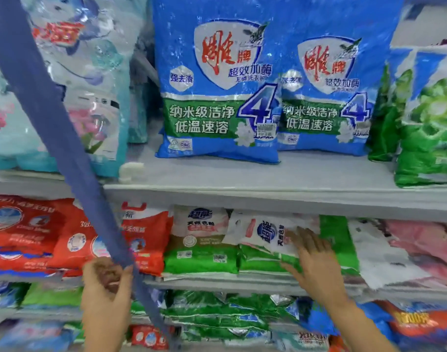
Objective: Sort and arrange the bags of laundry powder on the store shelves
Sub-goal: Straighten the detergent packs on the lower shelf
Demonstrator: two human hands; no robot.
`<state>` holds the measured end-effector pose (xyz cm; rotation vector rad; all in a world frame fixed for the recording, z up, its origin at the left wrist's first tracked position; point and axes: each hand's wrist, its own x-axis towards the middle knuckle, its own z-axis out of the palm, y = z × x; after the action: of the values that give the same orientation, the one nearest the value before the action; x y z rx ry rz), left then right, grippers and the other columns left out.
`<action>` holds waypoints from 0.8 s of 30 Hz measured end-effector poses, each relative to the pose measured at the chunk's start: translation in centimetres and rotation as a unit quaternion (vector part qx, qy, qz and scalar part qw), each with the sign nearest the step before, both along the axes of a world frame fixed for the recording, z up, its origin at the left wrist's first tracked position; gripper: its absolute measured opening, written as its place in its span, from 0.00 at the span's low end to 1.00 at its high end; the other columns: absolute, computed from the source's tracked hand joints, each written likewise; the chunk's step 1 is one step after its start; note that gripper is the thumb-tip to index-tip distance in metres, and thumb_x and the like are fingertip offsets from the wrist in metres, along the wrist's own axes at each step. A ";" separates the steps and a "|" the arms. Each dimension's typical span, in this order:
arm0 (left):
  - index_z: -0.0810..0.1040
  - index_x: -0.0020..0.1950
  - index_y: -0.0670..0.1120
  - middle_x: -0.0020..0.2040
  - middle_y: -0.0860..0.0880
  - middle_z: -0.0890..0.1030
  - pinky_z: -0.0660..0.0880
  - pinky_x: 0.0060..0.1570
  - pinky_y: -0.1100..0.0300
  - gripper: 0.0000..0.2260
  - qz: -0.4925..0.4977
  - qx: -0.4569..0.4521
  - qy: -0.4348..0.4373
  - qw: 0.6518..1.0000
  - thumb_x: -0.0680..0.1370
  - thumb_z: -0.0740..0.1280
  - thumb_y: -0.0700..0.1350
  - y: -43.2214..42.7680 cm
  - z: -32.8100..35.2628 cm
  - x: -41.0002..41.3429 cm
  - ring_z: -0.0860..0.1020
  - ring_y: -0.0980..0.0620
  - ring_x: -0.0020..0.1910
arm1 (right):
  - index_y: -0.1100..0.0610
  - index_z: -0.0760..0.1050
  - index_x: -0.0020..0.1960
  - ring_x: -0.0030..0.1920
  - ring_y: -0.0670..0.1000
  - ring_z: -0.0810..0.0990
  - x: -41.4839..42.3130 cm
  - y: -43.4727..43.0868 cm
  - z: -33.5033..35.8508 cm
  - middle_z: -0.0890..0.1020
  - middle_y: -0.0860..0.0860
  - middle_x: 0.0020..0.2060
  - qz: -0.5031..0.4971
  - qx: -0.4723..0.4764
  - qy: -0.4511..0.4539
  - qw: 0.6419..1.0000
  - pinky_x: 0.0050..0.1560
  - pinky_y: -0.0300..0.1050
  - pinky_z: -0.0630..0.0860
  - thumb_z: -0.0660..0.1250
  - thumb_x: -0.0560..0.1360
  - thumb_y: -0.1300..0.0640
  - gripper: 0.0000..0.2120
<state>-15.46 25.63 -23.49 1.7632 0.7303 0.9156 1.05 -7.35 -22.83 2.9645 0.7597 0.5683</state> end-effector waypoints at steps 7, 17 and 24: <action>0.71 0.43 0.54 0.36 0.49 0.78 0.75 0.43 0.50 0.16 -0.057 0.003 0.065 0.996 0.75 0.68 0.32 -5.6 -0.8 0.8 0.77 0.50 0.34 | 0.56 0.82 0.49 0.38 0.55 0.84 2.2 -1.0 0.3 0.85 0.56 0.44 0.066 0.003 -0.013 0.998 0.34 0.46 0.79 0.83 0.51 0.60 0.27; 0.74 0.47 0.51 0.38 0.48 0.80 0.74 0.39 0.56 0.07 -0.164 -0.014 0.138 0.977 0.76 0.68 0.39 -8.6 1.2 2.5 0.79 0.47 0.39 | 0.58 0.77 0.49 0.31 0.53 0.75 2.7 0.5 5.9 0.76 0.51 0.30 -0.028 0.225 0.110 0.968 0.37 0.46 0.74 0.54 0.76 0.38 0.24; 0.71 0.65 0.47 0.59 0.48 0.79 0.72 0.64 0.52 0.38 -0.346 -0.260 0.203 0.878 0.63 0.71 0.69 -9.5 -1.2 3.6 0.77 0.49 0.60 | 0.60 0.76 0.54 0.49 0.58 0.79 -1.2 2.8 7.4 0.80 0.59 0.48 -0.049 0.508 0.350 0.785 0.46 0.47 0.73 0.65 0.76 0.49 0.15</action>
<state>-11.90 16.09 -24.67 1.5454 0.4707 -0.1434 -0.16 -4.50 -15.45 4.2805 0.2944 -0.3452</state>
